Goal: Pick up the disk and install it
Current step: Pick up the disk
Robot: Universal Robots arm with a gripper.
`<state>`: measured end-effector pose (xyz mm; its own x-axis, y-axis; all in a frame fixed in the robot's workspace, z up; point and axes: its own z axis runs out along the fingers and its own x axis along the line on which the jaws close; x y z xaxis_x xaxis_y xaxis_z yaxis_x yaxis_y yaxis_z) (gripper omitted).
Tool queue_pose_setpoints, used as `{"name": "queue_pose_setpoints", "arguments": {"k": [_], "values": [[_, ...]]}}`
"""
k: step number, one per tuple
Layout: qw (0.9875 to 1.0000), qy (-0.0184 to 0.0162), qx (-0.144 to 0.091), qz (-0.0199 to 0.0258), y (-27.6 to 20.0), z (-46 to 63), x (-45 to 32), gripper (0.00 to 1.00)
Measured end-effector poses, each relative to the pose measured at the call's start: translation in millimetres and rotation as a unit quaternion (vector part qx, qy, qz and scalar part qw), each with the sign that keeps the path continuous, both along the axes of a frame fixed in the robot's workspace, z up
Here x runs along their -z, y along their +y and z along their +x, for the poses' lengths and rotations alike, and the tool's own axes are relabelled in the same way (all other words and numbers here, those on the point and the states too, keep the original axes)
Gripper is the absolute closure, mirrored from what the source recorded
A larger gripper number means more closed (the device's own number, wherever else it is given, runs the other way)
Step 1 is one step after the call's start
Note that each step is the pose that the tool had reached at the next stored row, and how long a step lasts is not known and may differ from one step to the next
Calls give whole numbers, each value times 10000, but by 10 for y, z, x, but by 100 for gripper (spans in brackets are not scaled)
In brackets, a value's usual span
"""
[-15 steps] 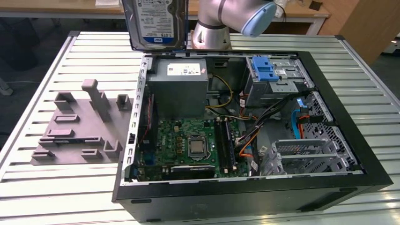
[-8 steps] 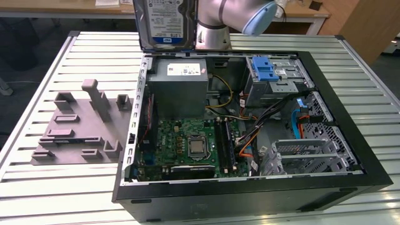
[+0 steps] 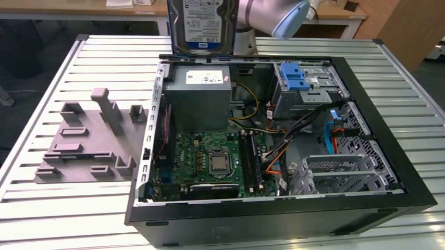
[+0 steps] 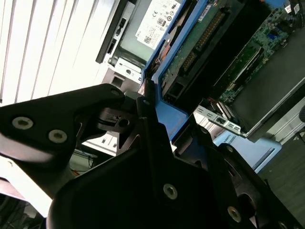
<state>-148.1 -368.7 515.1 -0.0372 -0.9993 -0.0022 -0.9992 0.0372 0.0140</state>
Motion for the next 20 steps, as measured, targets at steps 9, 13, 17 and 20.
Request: {"name": "queue_pose_setpoints", "arguments": {"k": [9,13,17,20], "values": [[10000,-1,0,1,-280,30,49,64],[10000,-1,0,1,-428,35,68,64],[10000,-1,0,1,-509,107,78,64],[10000,-1,0,0,-530,234,86,64]]}}
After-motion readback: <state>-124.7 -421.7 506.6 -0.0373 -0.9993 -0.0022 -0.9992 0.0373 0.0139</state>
